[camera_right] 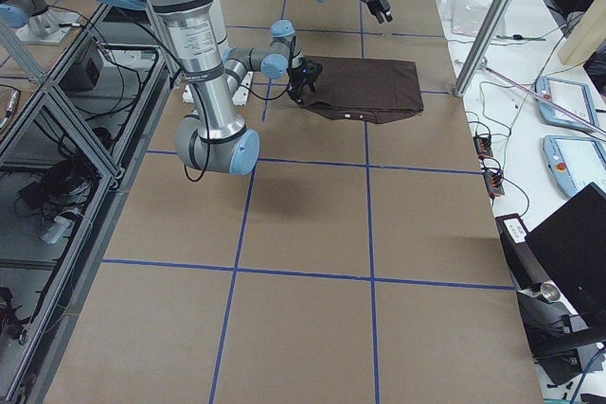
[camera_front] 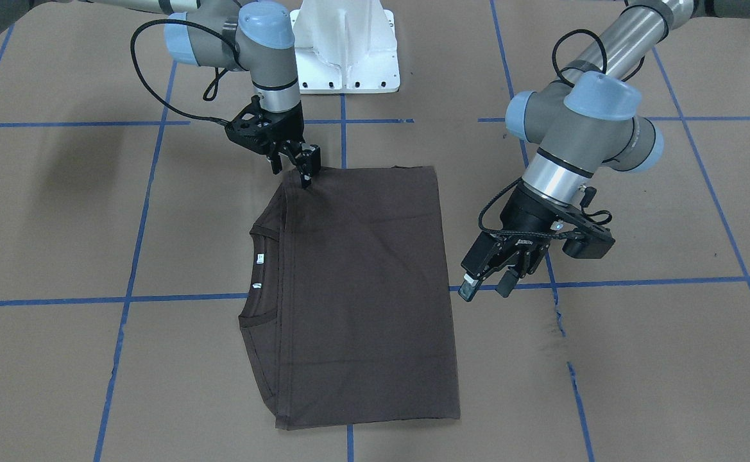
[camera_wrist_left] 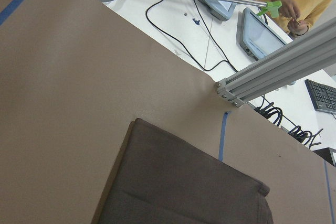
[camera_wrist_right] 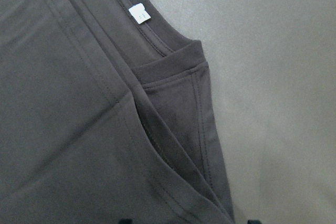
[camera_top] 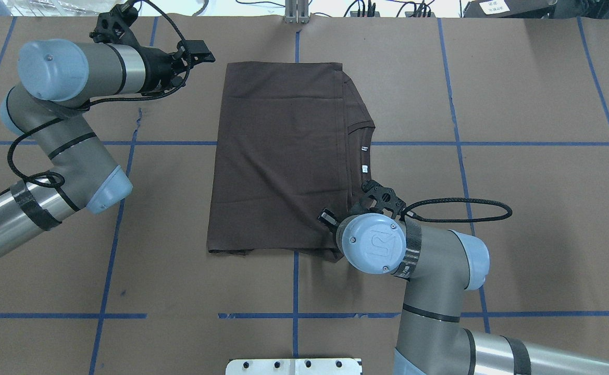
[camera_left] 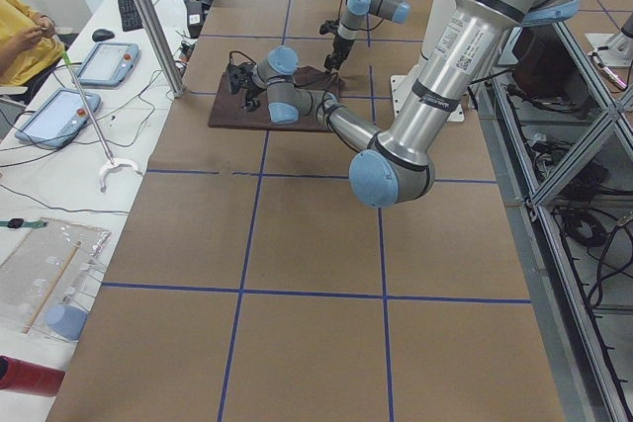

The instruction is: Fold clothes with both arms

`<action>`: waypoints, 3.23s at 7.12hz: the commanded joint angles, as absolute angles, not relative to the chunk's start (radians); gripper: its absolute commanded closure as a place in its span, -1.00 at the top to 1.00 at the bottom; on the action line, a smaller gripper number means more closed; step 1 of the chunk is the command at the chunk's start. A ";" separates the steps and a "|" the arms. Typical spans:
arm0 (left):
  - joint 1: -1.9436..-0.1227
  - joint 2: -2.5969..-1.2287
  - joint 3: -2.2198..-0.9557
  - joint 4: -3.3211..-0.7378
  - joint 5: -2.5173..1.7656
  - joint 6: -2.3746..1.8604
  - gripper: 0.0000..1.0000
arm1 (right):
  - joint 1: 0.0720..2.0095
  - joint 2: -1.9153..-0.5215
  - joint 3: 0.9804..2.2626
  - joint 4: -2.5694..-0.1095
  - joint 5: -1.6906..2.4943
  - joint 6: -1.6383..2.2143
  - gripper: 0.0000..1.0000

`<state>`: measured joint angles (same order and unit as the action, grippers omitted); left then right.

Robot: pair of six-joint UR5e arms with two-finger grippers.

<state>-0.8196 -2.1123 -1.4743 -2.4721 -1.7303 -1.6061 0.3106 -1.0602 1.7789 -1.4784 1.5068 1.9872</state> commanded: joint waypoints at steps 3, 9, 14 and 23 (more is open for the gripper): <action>-0.819 -2.112 -1.477 -2.473 -1.729 -1.606 1.00 | 0.304 -1.054 1.753 -1.479 1.525 1.985 0.41; -0.821 -2.112 -1.486 -2.471 -1.729 -1.608 1.00 | 0.302 -1.054 1.752 -1.479 1.531 1.988 -0.50; -0.821 -2.111 -1.491 -2.471 -1.729 -1.608 1.00 | 0.302 -1.054 1.776 -1.476 1.574 1.976 -1.00; -0.418 -1.884 -1.902 -2.076 -1.654 -1.977 0.95 | 0.305 -1.138 1.959 -1.488 1.620 1.980 -1.00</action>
